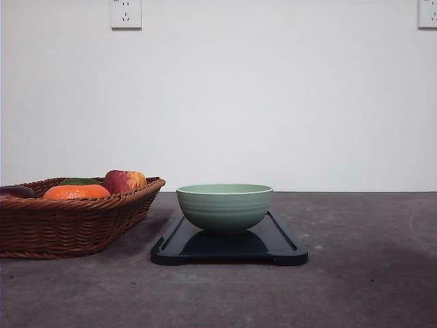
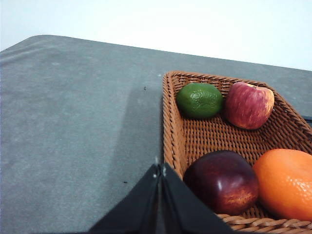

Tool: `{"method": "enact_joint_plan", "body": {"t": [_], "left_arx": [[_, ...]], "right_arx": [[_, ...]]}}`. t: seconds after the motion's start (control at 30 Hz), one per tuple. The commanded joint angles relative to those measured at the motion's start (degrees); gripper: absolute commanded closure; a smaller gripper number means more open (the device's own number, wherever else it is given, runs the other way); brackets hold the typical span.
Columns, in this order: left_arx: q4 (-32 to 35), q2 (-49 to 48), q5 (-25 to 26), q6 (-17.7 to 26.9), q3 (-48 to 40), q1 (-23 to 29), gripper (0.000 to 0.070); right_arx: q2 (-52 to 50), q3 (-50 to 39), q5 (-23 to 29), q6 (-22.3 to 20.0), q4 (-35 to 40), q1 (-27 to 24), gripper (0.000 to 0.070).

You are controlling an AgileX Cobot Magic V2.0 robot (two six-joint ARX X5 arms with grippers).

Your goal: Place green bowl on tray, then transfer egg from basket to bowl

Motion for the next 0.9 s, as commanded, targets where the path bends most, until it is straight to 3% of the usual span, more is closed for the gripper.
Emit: {"method": "enact_joint_plan", "body": {"t": [0.0,0.87], "left_arx": [[0.0,-0.1,-0.1,0.3,-1.1,0.0,0.07],[0.0,-0.1,-0.1,0.3,-1.1,0.0,0.07]], "right_arx": [[0.1,-0.3,0.0,0.9,0.7,-0.1,0.069],[0.1,-0.3,0.0,1.0,0.7,-0.1,0.069]]}}
